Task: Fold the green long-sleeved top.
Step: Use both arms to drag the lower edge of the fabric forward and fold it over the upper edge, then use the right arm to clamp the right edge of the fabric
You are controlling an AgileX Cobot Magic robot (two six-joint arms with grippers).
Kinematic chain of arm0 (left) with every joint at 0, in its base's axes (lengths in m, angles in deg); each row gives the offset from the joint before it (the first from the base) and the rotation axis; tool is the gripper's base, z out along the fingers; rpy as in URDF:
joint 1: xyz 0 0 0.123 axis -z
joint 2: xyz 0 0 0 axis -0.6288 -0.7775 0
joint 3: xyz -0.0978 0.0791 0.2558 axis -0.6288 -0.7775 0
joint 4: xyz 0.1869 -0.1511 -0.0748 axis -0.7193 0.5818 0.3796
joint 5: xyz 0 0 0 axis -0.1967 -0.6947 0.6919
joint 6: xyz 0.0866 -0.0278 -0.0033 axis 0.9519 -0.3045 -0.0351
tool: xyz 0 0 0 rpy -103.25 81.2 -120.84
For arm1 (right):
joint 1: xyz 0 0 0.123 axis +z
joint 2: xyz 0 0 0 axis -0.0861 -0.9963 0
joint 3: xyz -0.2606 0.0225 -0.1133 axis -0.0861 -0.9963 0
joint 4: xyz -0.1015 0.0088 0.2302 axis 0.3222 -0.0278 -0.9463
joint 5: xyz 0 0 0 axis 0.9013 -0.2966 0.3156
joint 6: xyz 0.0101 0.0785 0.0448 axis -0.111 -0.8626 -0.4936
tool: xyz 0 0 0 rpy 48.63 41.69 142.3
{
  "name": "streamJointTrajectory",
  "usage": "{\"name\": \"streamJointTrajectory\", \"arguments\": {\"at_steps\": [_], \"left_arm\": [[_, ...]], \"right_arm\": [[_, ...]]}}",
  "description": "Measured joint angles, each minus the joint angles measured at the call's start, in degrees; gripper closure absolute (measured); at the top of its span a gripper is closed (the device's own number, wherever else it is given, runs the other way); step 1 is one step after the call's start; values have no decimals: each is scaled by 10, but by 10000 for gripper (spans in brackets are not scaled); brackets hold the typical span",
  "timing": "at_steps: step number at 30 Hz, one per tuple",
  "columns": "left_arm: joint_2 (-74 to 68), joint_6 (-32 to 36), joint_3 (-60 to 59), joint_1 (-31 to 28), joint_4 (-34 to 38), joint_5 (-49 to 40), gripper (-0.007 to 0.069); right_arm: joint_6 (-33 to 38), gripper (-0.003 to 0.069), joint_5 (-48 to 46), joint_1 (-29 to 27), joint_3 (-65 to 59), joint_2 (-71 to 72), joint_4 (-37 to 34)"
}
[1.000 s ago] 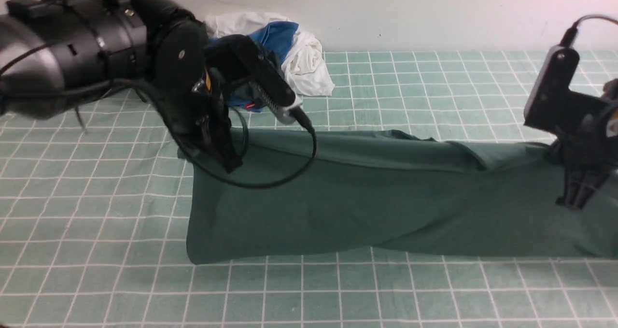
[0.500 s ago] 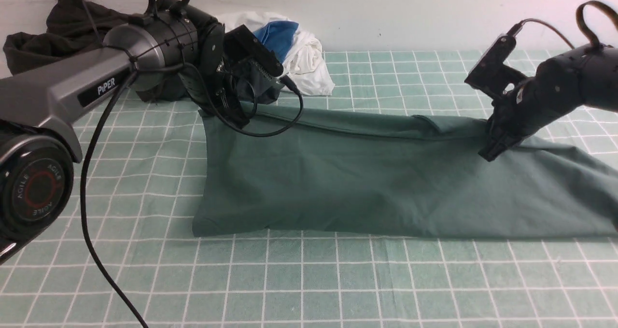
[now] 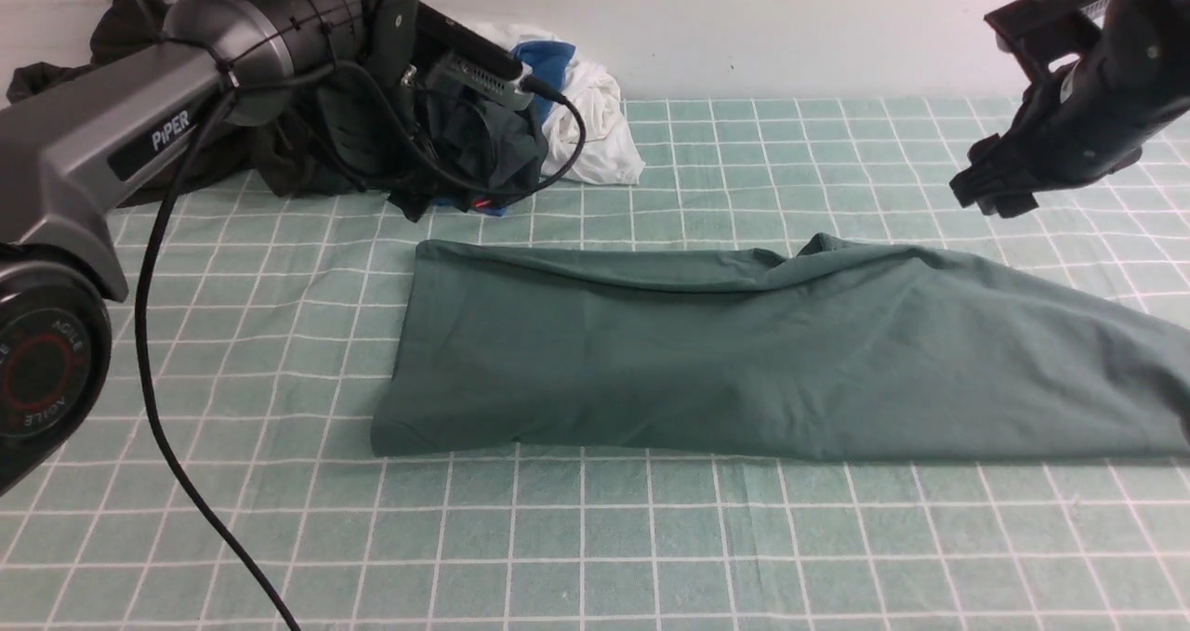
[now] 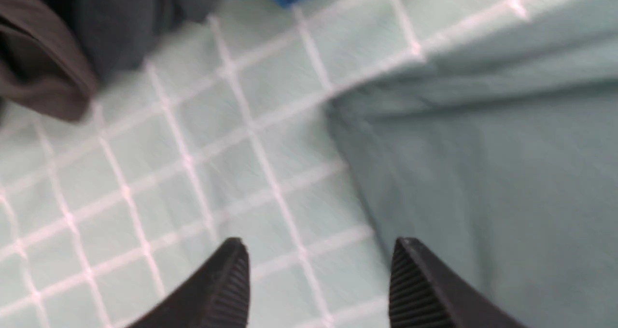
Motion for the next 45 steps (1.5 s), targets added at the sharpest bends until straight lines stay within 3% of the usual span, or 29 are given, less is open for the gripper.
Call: {"name": "streamJointTrajectory", "arguments": {"at_steps": [1,3,8,13,18,25,33,37,45], "left_arm": [[0,0,-1,3,5,-5,312],[0,14,-12,19,31,-15,410],[-1,25,-70,33,62,5,597],[-3,25,-100,21,62,-3,628],[-3,25,-101,18,60,-27,628],[-3,25,-101,18,63,-34,628],[-2,25,-127,18,63,-48,628],[5,25,-204,18,61,-40,628],[66,13,-327,5,47,60,628]], "right_arm": [[1,214,-4,0,0,1,-9],[11,214,-22,0,-2,1,-57],[99,214,-6,8,-31,-11,-211],[161,214,62,37,-34,-87,-330],[165,214,139,48,6,-170,-368],[103,233,169,37,125,-228,-367],[81,289,-31,-34,215,-169,-294],[101,309,-96,-74,153,-94,-261],[101,321,-90,-179,-57,31,-217]]}}
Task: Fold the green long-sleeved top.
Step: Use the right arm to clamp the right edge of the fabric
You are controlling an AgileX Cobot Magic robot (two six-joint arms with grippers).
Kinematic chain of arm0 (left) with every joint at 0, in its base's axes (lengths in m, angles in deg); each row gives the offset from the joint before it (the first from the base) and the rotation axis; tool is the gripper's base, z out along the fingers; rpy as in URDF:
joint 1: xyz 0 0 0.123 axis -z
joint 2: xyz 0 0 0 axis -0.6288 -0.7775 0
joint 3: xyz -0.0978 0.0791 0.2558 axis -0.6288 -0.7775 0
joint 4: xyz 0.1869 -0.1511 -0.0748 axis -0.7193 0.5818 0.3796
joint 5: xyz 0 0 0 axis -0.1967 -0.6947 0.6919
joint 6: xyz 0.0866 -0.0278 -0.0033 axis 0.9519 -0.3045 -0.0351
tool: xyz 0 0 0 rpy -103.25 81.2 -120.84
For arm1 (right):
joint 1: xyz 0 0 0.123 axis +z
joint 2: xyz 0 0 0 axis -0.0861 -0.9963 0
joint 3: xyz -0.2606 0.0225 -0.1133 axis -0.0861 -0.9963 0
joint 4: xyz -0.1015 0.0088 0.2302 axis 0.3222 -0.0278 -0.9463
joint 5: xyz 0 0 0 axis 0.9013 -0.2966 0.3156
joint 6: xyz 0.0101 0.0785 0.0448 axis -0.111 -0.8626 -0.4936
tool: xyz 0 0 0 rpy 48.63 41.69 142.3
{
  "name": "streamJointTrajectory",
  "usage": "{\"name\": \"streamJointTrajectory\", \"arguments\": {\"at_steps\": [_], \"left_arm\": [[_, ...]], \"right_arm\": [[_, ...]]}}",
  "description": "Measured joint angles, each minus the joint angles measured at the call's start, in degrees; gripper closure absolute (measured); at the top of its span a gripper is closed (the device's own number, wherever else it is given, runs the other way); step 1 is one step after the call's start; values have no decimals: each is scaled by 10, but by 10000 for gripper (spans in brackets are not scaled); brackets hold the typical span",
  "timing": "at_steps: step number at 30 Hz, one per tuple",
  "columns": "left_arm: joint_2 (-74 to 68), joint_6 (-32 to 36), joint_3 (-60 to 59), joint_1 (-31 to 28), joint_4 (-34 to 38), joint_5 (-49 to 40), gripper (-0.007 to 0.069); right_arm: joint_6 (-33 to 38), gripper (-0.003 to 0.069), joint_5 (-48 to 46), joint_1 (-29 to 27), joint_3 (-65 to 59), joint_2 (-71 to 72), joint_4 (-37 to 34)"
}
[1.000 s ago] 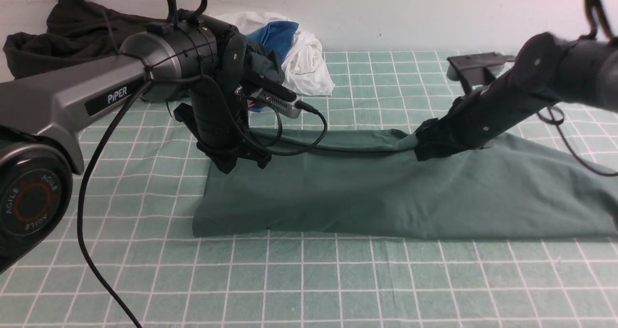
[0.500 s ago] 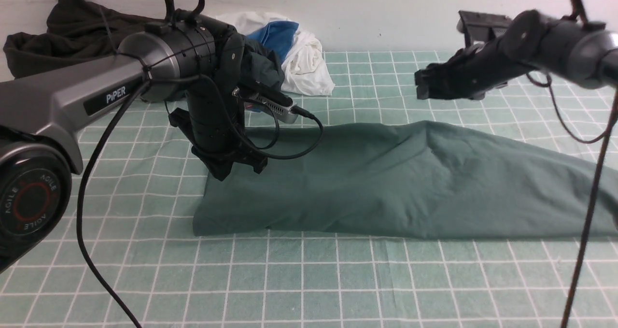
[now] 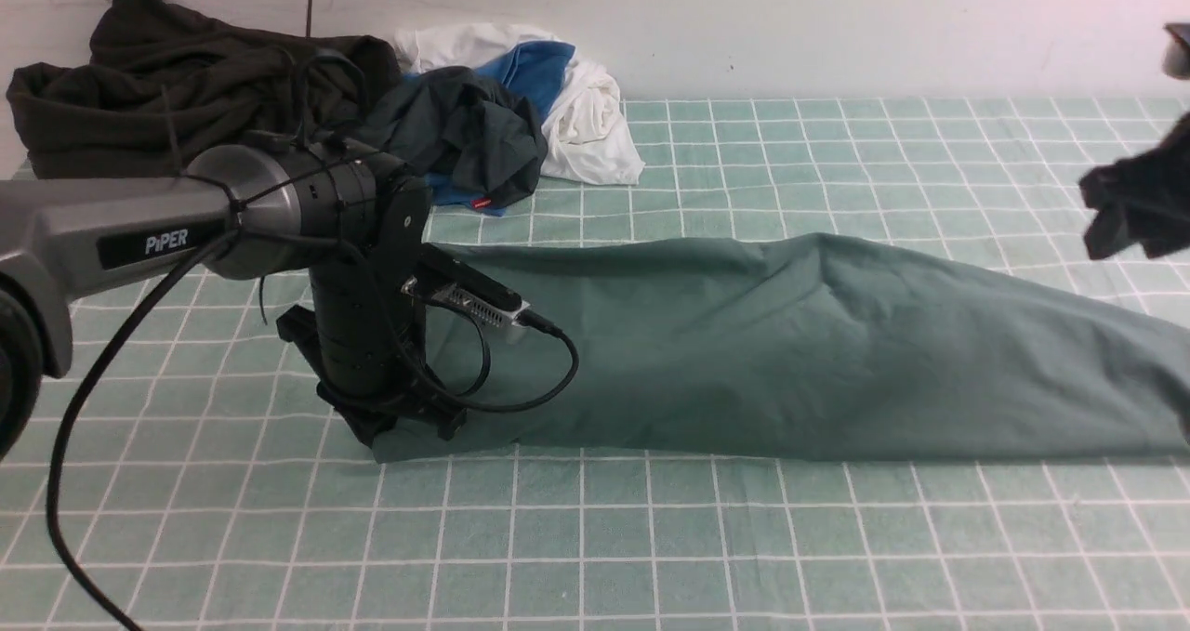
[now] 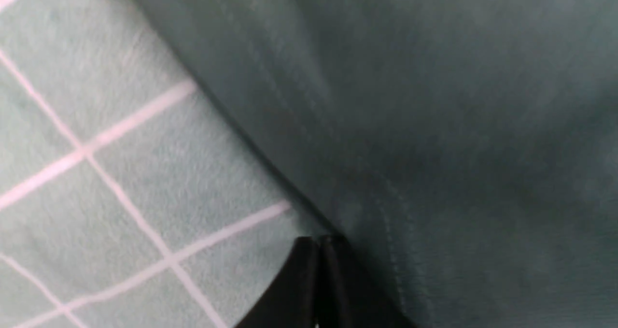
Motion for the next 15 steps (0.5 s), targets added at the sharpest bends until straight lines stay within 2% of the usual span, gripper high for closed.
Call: {"name": "streamJointTrajectory", "arguments": {"at_steps": [4,8,12,15], "left_arm": [[8,-4,-8,-3,-1,9,628],[13,-6,-9,-3,2,15,628],[15,-6,-9,-3,5,15,628],[15,-6,-9,-3,6,15,628]], "right_arm": [[-22,319,6,-39,-50,0,30],[-34,270,19,-66,-67,-25,48],[-49,137,51,-74,-68,-58,61],[-69,84,69,-74,-68,-76,73]]}}
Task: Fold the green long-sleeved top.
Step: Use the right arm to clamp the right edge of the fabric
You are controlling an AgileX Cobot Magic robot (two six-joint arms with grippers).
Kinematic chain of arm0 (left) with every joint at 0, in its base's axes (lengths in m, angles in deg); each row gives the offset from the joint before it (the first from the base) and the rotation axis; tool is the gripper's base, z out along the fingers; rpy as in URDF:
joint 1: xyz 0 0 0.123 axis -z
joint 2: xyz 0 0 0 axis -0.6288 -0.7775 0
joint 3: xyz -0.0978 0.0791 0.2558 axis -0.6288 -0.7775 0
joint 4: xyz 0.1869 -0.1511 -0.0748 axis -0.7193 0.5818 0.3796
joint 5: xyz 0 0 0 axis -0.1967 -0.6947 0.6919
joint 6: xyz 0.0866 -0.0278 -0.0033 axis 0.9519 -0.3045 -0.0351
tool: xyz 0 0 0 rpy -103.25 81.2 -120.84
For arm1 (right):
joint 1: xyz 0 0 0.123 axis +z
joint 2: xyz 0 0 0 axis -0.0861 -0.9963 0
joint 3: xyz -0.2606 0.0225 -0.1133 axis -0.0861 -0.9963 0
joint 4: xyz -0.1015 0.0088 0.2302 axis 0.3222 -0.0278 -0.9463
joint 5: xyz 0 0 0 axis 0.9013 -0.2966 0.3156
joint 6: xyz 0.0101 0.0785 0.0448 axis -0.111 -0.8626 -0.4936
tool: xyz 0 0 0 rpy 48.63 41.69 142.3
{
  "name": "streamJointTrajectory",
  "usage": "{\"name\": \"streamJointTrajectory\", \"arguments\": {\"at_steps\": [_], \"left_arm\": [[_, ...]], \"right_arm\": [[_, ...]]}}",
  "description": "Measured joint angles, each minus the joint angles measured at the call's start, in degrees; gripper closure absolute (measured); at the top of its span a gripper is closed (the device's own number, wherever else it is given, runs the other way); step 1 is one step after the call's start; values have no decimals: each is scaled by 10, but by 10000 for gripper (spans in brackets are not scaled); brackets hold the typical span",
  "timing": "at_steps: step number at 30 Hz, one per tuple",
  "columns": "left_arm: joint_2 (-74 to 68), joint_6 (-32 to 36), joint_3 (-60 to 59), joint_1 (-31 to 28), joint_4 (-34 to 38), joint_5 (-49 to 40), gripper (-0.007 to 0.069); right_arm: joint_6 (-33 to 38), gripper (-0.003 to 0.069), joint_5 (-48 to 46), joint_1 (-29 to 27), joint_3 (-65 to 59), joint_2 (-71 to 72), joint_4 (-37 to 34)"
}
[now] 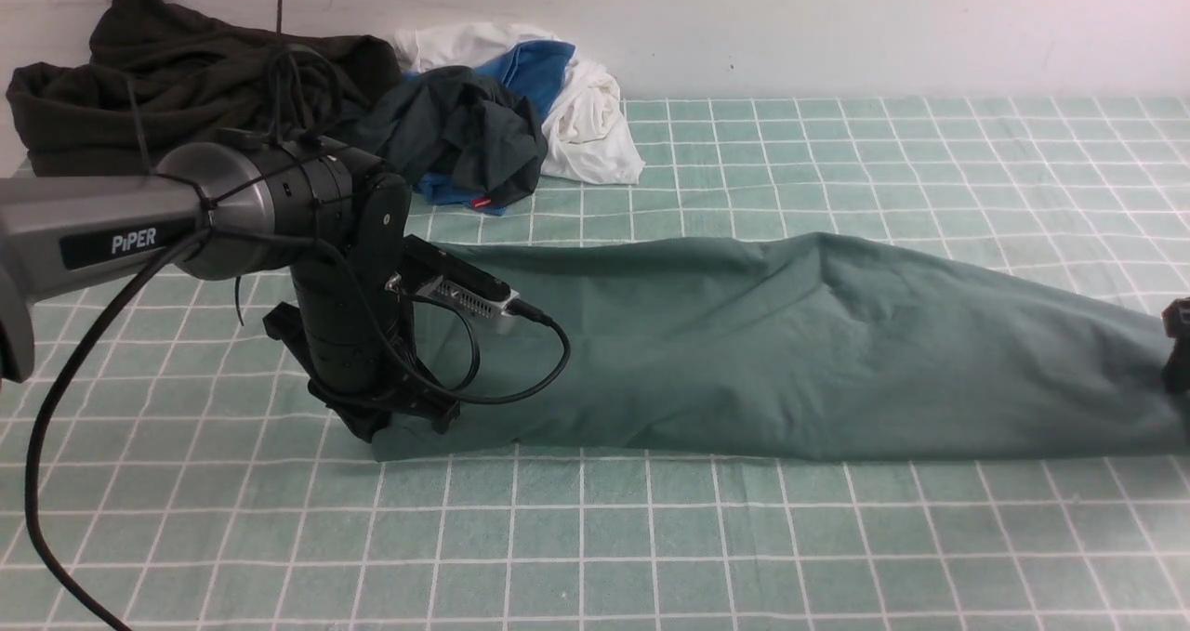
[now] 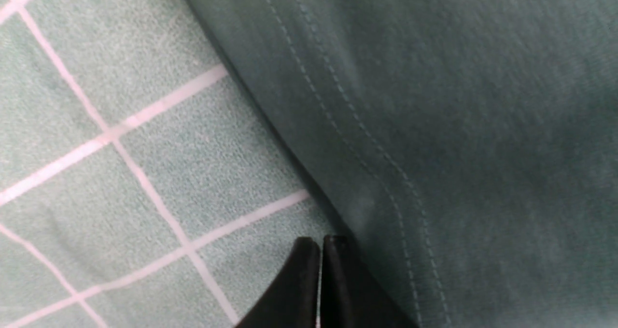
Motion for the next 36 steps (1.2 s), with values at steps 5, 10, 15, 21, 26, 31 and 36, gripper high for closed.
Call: {"name": "streamJointTrajectory", "arguments": {"at_steps": [5,10,15,21,26,31,36], "left_arm": [[0,0,0,0,2,-1,628],[0,0,0,0,2,-1,628],[0,0,0,0,2,-2,628],[0,0,0,0,2,-2,628],[0,0,0,0,2,-2,628],[0,0,0,0,2,-2,628],[1,0,0,0,2,-2,628]], "right_arm": [[-24,76,26,0,0,-29,5],[-37,106,30,1,0,-33,10],[-65,138,28,1,2,-31,48],[-80,143,24,1,2,-7,88],[-82,144,40,1,2,-15,89],[-84,146,48,1,3,-42,78],[-76,229,48,1,6,-45,59]]}}
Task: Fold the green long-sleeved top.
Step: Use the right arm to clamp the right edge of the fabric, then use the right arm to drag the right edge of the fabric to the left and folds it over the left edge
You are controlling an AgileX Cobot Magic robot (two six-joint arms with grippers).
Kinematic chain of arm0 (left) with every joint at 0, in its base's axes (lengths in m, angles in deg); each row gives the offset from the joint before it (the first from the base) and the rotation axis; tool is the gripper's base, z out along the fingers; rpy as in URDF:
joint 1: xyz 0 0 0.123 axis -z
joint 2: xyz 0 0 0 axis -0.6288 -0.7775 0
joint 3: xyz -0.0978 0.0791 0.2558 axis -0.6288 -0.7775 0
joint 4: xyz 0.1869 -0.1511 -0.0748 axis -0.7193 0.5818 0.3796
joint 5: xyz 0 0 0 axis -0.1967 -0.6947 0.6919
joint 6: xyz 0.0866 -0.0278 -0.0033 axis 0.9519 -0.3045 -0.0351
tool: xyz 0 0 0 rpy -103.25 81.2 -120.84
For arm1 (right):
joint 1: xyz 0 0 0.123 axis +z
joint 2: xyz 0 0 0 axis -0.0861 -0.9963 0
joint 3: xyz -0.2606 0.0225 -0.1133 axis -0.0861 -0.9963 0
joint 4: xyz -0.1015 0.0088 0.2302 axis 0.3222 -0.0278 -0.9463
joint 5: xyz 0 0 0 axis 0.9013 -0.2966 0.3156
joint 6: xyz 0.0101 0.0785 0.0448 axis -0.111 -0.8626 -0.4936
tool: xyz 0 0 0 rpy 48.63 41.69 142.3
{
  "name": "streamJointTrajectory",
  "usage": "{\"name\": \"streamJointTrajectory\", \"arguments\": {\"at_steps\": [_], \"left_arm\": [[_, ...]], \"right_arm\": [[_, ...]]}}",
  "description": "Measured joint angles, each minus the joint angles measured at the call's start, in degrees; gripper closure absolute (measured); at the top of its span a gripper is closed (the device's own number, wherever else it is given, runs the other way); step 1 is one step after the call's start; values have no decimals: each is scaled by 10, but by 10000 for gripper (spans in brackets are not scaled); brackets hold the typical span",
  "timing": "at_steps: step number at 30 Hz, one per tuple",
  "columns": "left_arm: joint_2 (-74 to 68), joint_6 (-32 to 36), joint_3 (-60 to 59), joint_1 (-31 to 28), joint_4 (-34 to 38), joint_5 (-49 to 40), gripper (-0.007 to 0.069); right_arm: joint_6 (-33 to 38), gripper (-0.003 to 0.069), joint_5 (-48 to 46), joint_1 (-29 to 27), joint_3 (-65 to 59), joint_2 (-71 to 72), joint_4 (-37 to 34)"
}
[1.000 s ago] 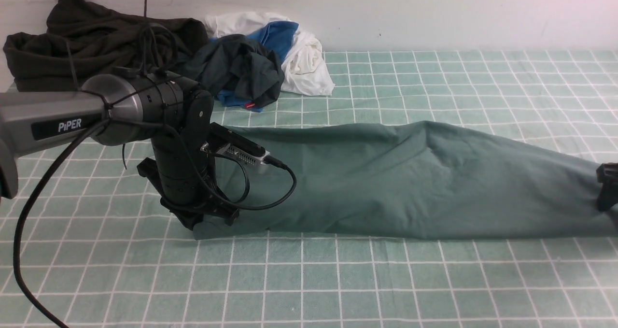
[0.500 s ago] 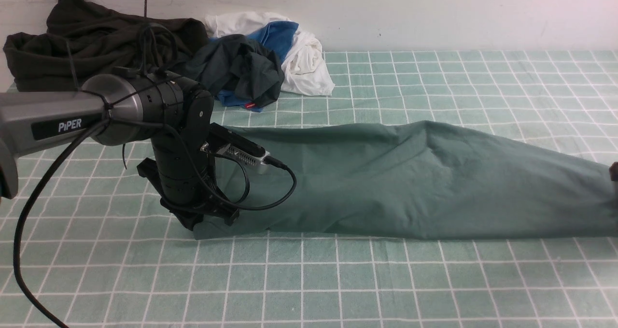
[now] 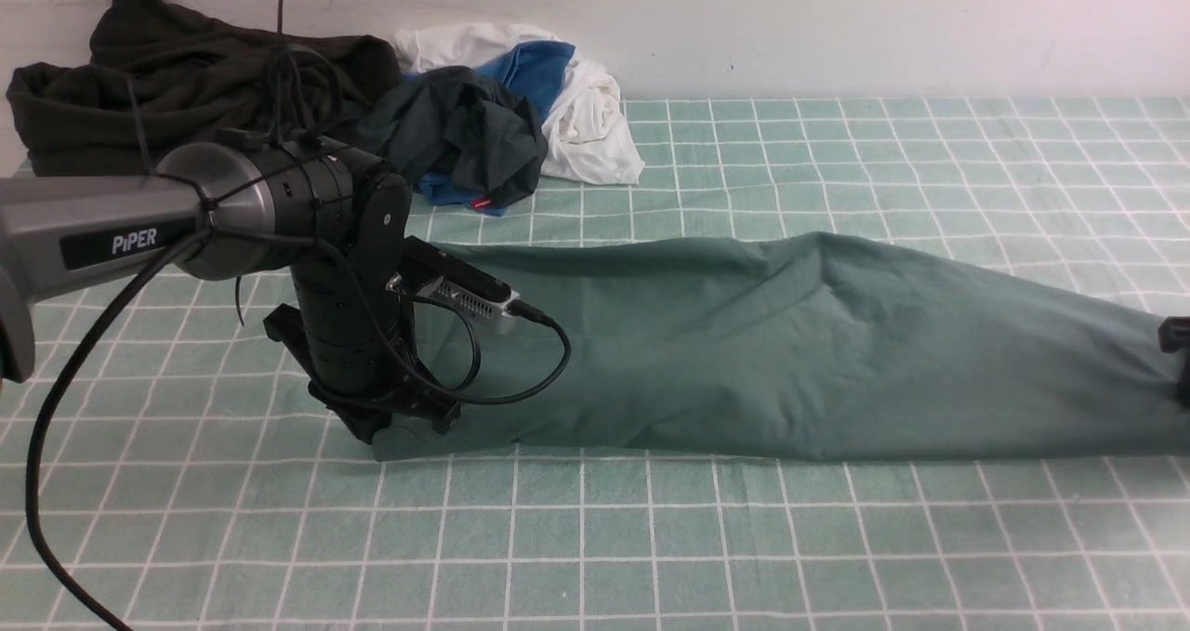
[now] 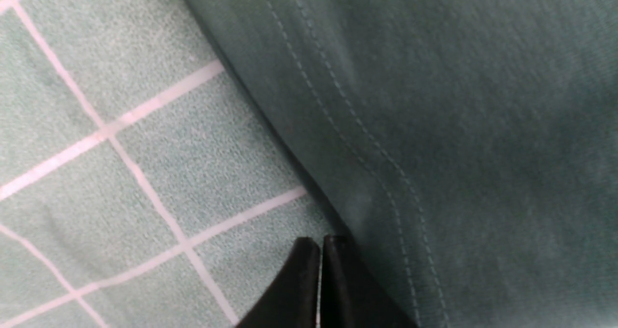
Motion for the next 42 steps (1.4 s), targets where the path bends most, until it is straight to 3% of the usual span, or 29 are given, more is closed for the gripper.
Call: {"name": "streamJointTrajectory", "arguments": {"at_steps": [2,3,4,6,8,10,14,17,24,25,26,30,34,39,42], "left_arm": [[0,0,0,0,0,0,628],[1,1,0,0,-1,0,628],[1,1,0,0,-1,0,628],[10,2,0,0,-7,0,628],[24,2,0,0,-16,0,628],[57,1,-1,0,-31,0,628],[136,-11,-1,0,-59,-10,628],[203,-14,-1,0,-71,-25,628],[372,-28,-1,0,-75,-60,628],[380,-28,-1,0,-75,-63,628],[411,-29,-1,0,-75,-74,628],[476,-35,-6,0,-76,-108,628],[520,-38,-23,0,-76,-131,628],[592,-46,-92,0,-76,-140,628],[641,-61,-150,0,-77,-140,628]], "right_arm": [[2,268,0,0,0,0,-2],[4,357,-1,1,0,2,-6],[4,368,-1,1,0,2,-6],[9,522,-4,1,-4,13,10],[9,601,-11,1,-4,30,28],[0,636,-13,1,-4,62,55],[-18,638,-13,10,-4,142,83],[-18,638,-21,49,3,215,84],[20,638,-40,283,81,285,17],[20,638,-39,291,83,284,15],[20,638,-34,353,102,268,-4],[20,638,17,458,136,197,-45],[20,636,74,517,165,109,-88],[20,536,107,566,237,-13,-150],[20,391,79,571,285,-48,-176]]}}
